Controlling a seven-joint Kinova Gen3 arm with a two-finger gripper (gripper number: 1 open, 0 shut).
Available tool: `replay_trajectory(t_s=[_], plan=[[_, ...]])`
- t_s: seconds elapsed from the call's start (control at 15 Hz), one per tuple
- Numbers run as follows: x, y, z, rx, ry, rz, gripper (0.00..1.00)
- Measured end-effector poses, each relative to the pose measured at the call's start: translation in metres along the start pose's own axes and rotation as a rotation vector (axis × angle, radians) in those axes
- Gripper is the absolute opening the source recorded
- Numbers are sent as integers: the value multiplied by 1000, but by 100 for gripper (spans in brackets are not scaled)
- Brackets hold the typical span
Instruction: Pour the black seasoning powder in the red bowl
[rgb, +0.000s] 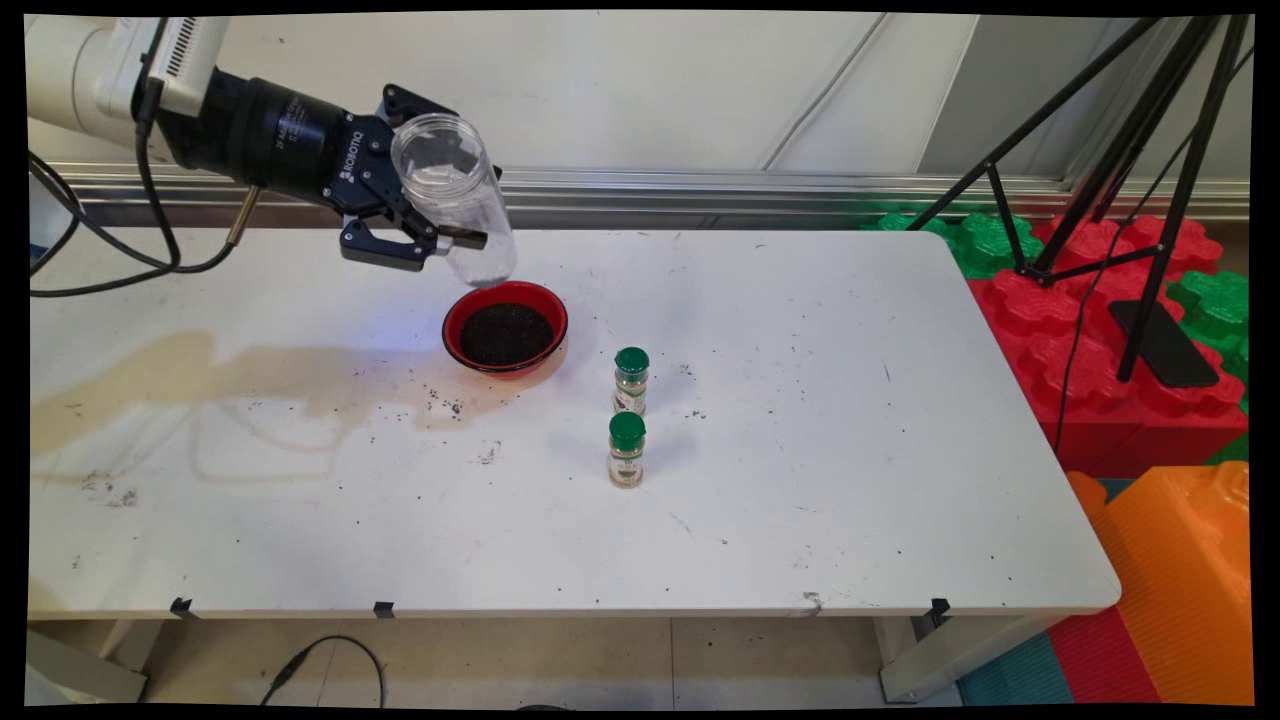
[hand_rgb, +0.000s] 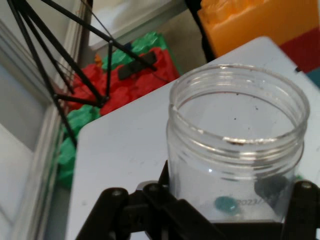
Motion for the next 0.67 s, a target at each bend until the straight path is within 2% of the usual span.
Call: replay_trajectory(t_s=[0.4, 0.67], plan=[[-10, 6, 11, -57, 49, -163, 0], [-25, 14, 21, -85, 66, -233, 0]])
